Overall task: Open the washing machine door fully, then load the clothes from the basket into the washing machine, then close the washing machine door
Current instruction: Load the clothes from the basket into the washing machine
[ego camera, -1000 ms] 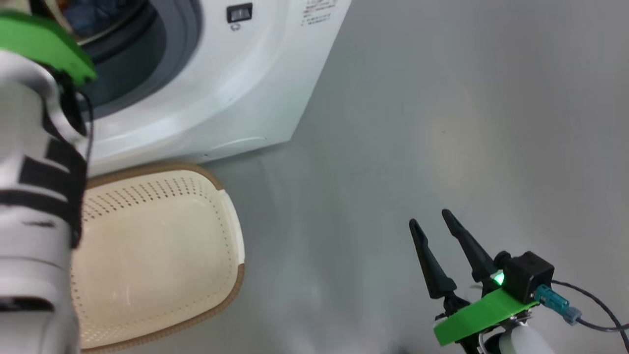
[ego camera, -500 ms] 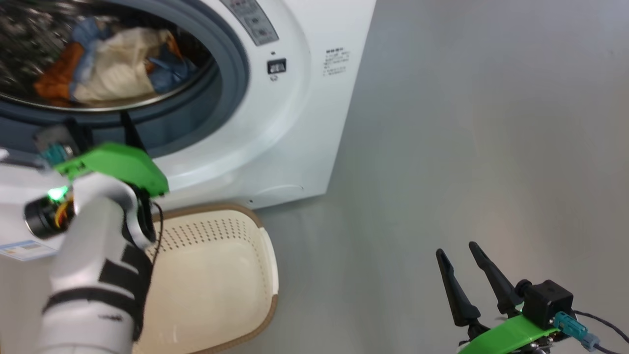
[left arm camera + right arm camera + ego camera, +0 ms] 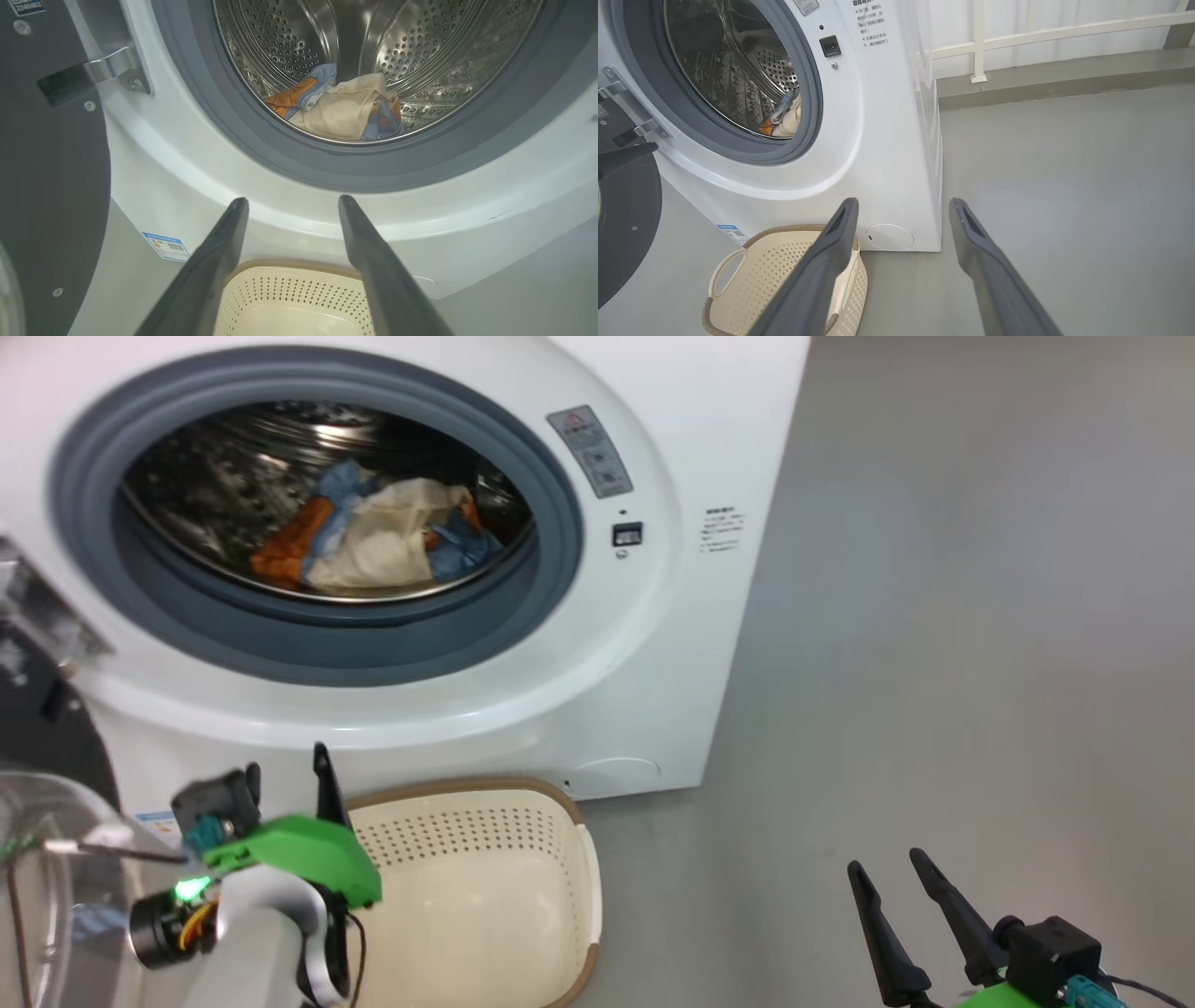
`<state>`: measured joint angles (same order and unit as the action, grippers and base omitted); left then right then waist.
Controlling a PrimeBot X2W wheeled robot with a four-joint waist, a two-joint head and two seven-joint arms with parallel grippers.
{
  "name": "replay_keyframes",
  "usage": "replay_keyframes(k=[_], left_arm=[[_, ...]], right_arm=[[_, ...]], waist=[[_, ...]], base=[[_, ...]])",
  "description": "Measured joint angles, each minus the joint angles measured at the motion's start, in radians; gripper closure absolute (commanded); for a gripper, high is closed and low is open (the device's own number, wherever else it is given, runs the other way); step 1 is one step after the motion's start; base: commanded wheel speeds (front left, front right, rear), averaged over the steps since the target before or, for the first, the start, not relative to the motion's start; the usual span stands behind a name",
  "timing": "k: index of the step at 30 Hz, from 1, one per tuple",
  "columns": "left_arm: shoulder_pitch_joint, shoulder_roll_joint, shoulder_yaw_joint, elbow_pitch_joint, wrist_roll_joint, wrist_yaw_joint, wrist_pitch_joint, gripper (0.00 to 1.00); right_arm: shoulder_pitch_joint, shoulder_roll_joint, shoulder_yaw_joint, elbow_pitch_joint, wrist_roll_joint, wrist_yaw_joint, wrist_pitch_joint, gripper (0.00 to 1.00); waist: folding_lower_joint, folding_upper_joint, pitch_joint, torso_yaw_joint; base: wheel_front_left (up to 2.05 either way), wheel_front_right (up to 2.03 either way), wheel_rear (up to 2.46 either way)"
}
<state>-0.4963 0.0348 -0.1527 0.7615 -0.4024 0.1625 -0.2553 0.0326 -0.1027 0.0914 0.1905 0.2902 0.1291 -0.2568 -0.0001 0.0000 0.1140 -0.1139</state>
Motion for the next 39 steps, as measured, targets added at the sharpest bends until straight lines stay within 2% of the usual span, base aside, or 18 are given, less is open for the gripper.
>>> replay_keyframes(k=[14,19,25,31,39], left_arm=[[0.284,-0.001,-0.099,-0.289,0.029,-0.008,0.0,0.0],[0.394,0.003,-0.112,-0.382,0.032,0.024,0.0,0.0],[0.498,0.006,-0.107,-0.483,0.069,0.044,0.0,0.0],[0.581,0.008,-0.059,-0.583,0.077,0.044,0.0,0.0],[0.643,0.01,-0.032,-0.634,0.092,0.008,0.0,0.0]], right_arm=[[0.035,-0.02,0.001,-0.003,-0.007,0.0,0.0,0.0],[0.055,-0.021,-0.007,-0.016,-0.007,0.0,0.0,0.0],[0.073,-0.022,-0.013,-0.022,-0.007,0.0,0.0,0.0],[0.073,-0.023,-0.018,-0.039,-0.014,0.0,0.0,0.0],[0.078,-0.026,-0.041,-0.05,-0.015,0.0,0.0,0.0]], waist=[[0.0,0.0,-0.089,0.083],[0.0,0.0,-0.11,0.09],[0.0,0.0,-0.122,0.102],[0.0,0.0,-0.129,0.102],[0.0,0.0,-0.134,0.108]], base=[[0.0,0.0,0.0],[0.0,0.0,0.0],[0.0,0.0,0.0],[0.0,0.0,0.0],[0.0,0.0,0.0]])
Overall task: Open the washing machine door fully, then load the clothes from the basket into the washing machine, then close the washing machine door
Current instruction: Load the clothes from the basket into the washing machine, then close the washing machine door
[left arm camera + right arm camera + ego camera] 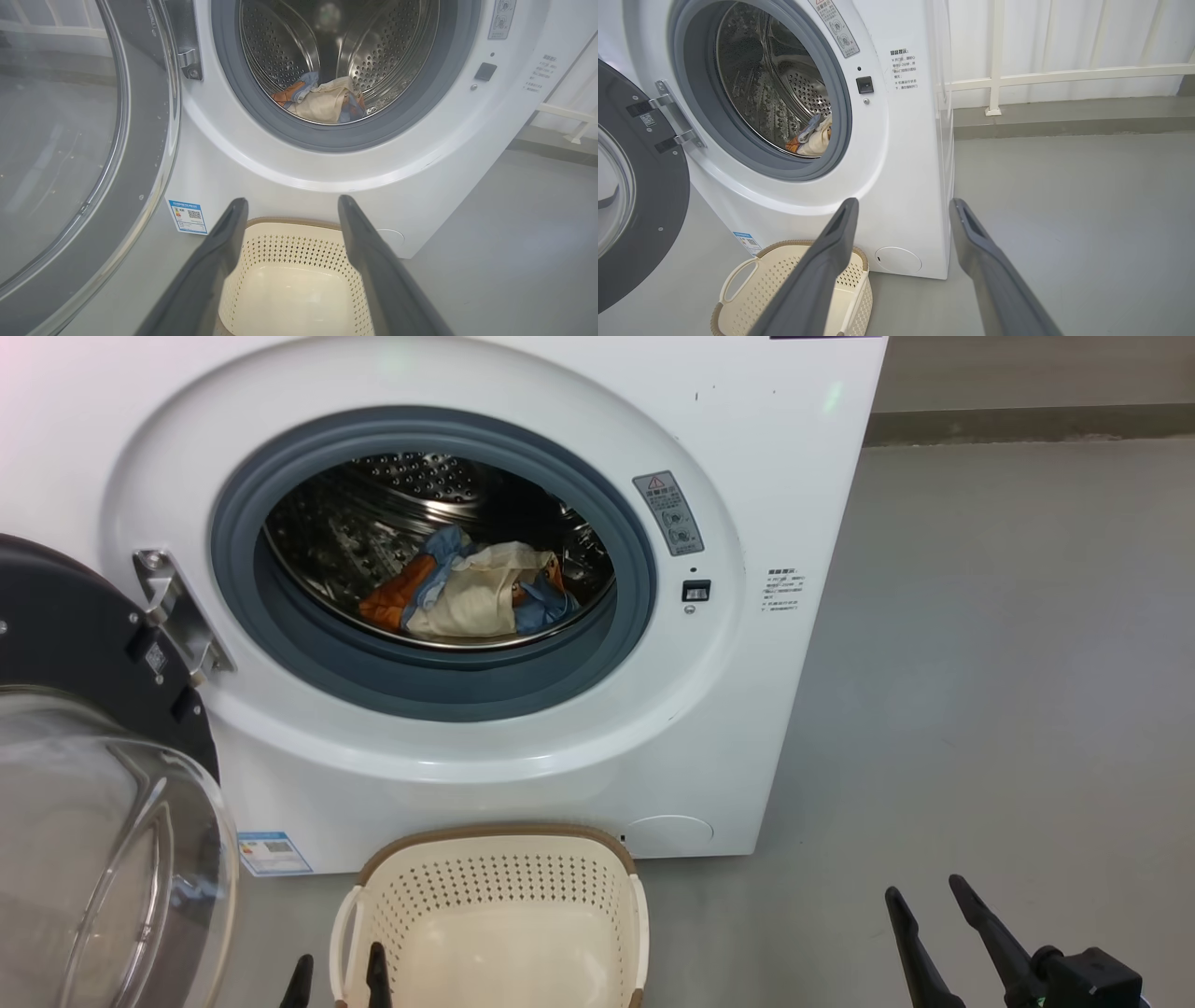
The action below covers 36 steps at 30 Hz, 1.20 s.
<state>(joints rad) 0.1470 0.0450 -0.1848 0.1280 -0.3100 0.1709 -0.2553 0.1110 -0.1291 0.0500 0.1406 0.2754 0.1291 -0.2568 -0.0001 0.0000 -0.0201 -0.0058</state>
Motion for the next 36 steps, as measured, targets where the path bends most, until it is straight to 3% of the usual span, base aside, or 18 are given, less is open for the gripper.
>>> replay_keyframes(k=[9,20,36], left_arm=[[0.015,0.0,0.004,-0.007,0.0,-0.01,0.0,0.0],[0.013,0.001,0.011,0.013,0.011,-0.054,0.0,0.0],[-0.009,0.0,0.028,0.053,0.016,-0.072,0.0,0.0]], right_arm=[[0.013,0.002,-0.006,-0.002,-0.002,0.0,0.0,0.0],[0.013,0.006,-0.002,0.001,-0.002,0.0,0.0,0.0],[0.013,0.007,0.001,0.001,-0.002,0.0,0.0,0.0]], waist=[[0.0,0.0,0.007,0.005],[0.0,0.0,0.004,-0.009],[0.0,0.0,0.015,-0.047]], base=[[0.0,0.0,0.0],[0.0,0.0,0.0],[0.0,0.0,0.0]])
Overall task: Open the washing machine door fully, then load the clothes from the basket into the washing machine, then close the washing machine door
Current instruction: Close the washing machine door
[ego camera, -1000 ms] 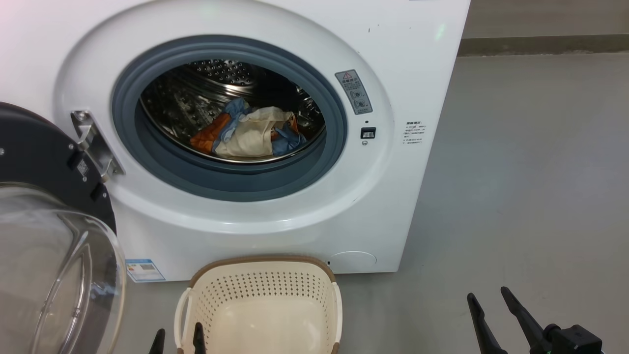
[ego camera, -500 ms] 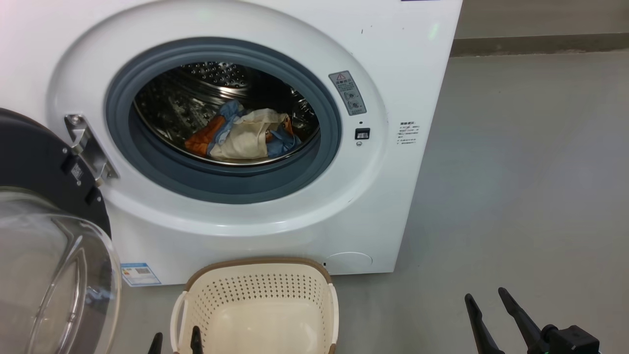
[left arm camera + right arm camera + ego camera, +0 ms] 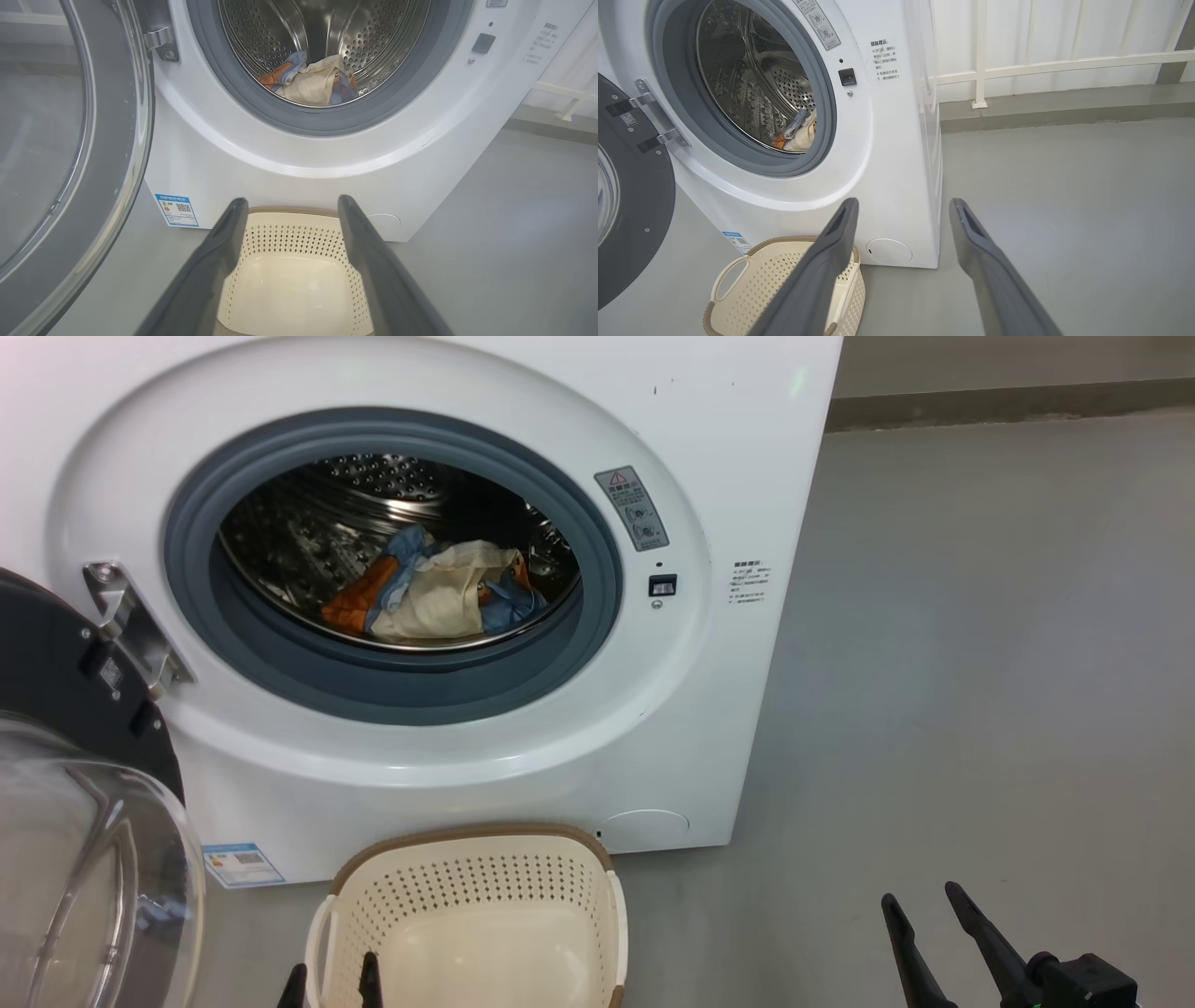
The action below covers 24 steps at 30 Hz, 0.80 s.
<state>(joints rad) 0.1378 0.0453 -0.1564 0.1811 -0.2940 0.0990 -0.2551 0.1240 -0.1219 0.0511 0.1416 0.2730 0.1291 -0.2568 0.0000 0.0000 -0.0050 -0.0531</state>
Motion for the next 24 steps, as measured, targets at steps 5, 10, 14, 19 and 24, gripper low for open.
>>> replay_keyframes(k=[5,10,14,19,24], left_arm=[[-0.002,0.0,0.01,0.012,0.0,-0.007,0.0,0.0],[-0.01,0.0,0.021,0.025,0.009,-0.012,0.0,0.0],[-0.026,0.0,0.03,0.031,0.016,-0.013,0.0,0.0],[-0.026,0.0,0.031,0.037,0.016,-0.013,0.0,0.0],[-0.039,0.0,0.03,0.042,0.016,-0.013,0.0,0.0]], right_arm=[[0.0,0.0,0.0,0.0,0.0,0.0,0.0,0.0],[-0.001,0.001,0.0,0.001,0.0,0.0,0.0,0.0],[-0.002,0.001,0.0,0.002,0.0,0.0,0.0,0.0],[-0.002,0.001,0.0,0.002,0.0,0.0,0.0,0.0],[-0.002,0.002,0.0,0.002,0.0,0.0,0.0,0.0]], waist=[[0.0,0.0,0.001,-0.007],[0.0,0.0,0.0,-0.01],[0.0001,0.0,0.003,-0.012],[0.0001,0.0,0.005,-0.012],[0.0001,0.0,0.005,-0.01]], base=[[0.0,0.0,0.0],[-0.09,0.09,0.0],[-0.62,0.62,0.0],[-1.18,1.18,0.0],[-1.78,1.78,0.0]])
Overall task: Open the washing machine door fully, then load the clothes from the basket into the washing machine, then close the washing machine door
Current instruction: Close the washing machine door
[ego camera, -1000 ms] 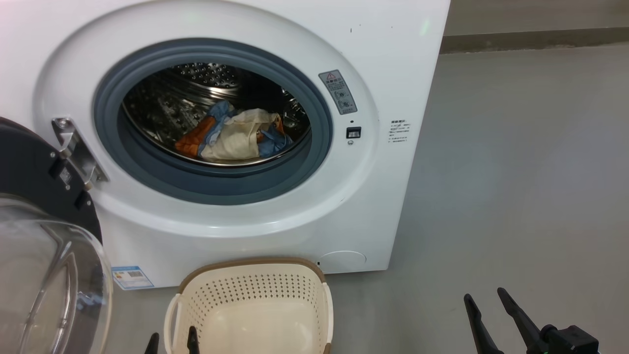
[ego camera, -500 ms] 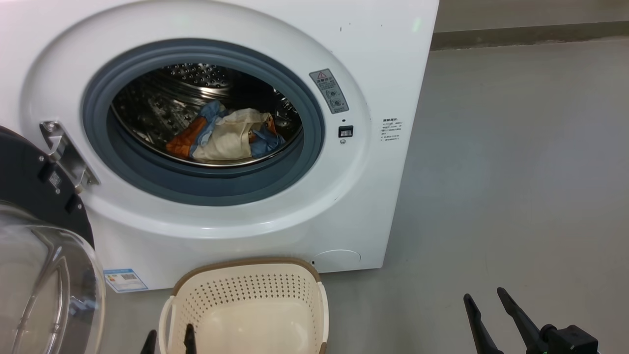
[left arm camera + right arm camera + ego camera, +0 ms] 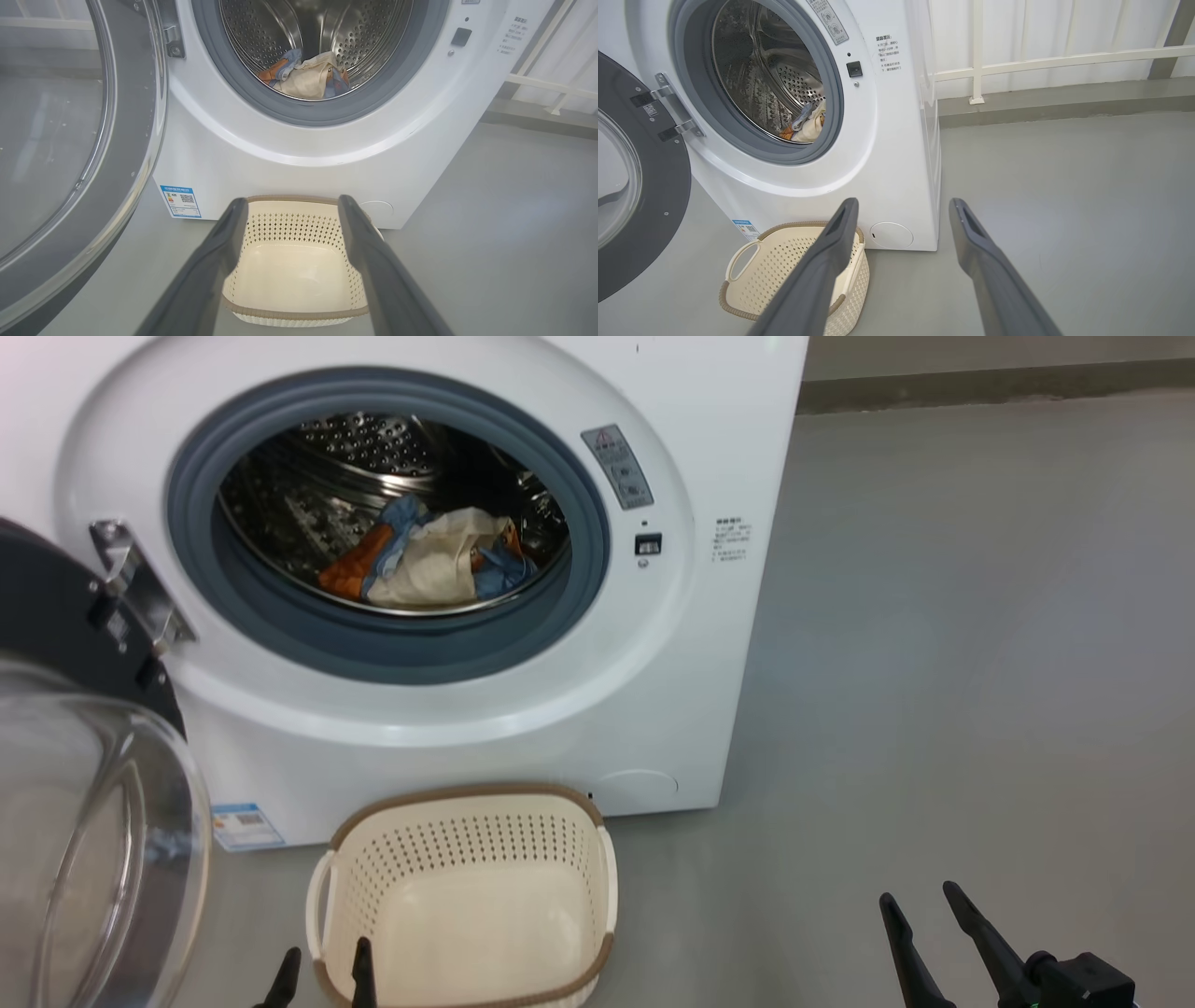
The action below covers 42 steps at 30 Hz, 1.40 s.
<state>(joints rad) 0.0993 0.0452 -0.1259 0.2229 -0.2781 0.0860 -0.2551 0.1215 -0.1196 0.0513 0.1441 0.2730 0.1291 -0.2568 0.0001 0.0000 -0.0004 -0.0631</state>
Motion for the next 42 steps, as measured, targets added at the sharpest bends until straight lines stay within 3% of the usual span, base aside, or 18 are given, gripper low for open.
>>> replay_keyframes(k=[12,29,33,42], left_arm=[[0.0,0.0,-0.002,0.004,0.003,0.002,0.0,0.0],[0.0,0.0,-0.006,-0.001,0.009,0.007,0.0,0.0],[-0.001,0.0,-0.013,-0.004,0.009,0.007,0.0,0.0],[0.0,0.0,0.012,-0.018,0.009,0.016,0.0,0.0]], right_arm=[[0.0,0.001,0.0,0.001,0.0,0.0,0.0,0.0],[0.0,0.002,-0.002,0.001,0.0,0.0,0.0,0.0],[0.0,0.002,-0.003,0.0,0.0,0.0,0.0,0.0],[0.0,-0.009,0.005,0.001,0.0,0.0,0.0,0.0]], waist=[[-0.0001,0.0,-0.002,0.005],[-0.0001,0.0,0.006,0.018],[-0.0001,0.0,0.006,0.041],[-0.0001,0.0,0.002,0.166]], base=[[-1.59,1.59,0.0],[-0.14,0.14,0.0],[0.0,0.0,0.0],[0.0,0.0,0.0]])
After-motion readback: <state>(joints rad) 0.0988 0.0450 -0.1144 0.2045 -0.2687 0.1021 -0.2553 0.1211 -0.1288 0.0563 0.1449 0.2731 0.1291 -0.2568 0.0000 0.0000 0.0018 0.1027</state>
